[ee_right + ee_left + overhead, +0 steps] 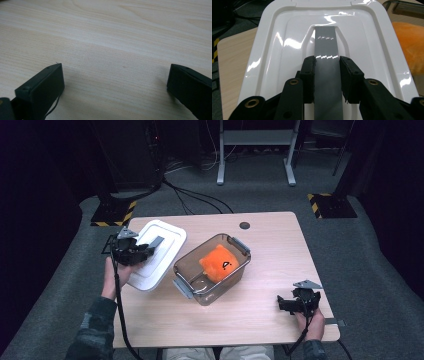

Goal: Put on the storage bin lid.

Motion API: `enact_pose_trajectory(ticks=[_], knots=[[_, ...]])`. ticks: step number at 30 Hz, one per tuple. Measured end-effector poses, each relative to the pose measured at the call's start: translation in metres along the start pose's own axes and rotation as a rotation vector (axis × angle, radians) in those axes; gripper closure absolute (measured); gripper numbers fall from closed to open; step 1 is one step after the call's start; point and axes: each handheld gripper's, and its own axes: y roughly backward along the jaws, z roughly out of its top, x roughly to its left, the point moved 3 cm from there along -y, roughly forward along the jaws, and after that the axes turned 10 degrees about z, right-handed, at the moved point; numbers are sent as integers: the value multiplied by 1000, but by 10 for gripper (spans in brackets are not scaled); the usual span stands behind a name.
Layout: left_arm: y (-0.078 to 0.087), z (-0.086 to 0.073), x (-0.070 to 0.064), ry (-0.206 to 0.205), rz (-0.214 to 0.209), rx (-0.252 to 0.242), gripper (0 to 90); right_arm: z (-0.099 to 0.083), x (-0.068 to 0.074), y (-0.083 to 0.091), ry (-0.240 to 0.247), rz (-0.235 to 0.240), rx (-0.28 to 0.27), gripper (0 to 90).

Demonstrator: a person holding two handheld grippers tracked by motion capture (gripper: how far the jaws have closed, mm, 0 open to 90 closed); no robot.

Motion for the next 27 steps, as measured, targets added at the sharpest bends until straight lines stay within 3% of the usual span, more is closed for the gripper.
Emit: enact_pose_trajectory(ticks=[27], knots=[[-5, 34, -51, -97, -98, -25, 665, 0, 0, 0, 5, 1, -1, 1]])
